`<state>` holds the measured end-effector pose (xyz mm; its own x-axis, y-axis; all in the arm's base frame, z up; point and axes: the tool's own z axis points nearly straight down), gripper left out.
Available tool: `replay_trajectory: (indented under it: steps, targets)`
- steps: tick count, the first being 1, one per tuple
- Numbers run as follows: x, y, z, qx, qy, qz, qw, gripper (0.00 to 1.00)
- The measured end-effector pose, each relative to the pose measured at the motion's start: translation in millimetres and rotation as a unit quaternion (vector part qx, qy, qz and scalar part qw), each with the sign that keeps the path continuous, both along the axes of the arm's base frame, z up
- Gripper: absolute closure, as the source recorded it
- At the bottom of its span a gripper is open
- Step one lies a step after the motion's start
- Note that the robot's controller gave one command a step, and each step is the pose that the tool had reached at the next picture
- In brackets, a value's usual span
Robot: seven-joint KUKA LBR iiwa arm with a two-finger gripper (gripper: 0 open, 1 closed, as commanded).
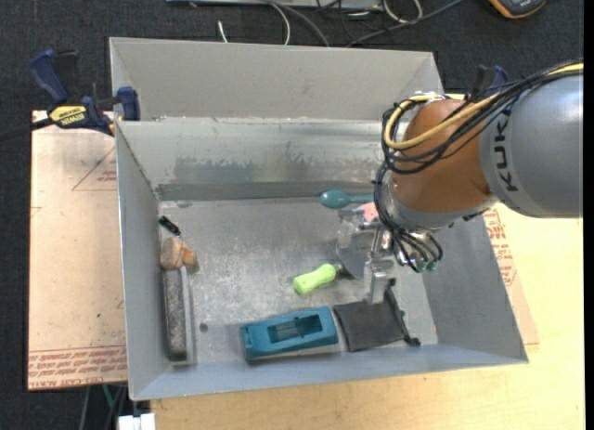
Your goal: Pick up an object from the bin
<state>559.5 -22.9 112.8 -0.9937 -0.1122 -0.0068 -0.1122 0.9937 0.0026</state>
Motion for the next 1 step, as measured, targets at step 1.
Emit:
replay_trajectory:
  steps: [1]
  targets:
    - [-29.3,-26.1,-38.0,0.002,-0.0026,0.008,1.0,0.0]
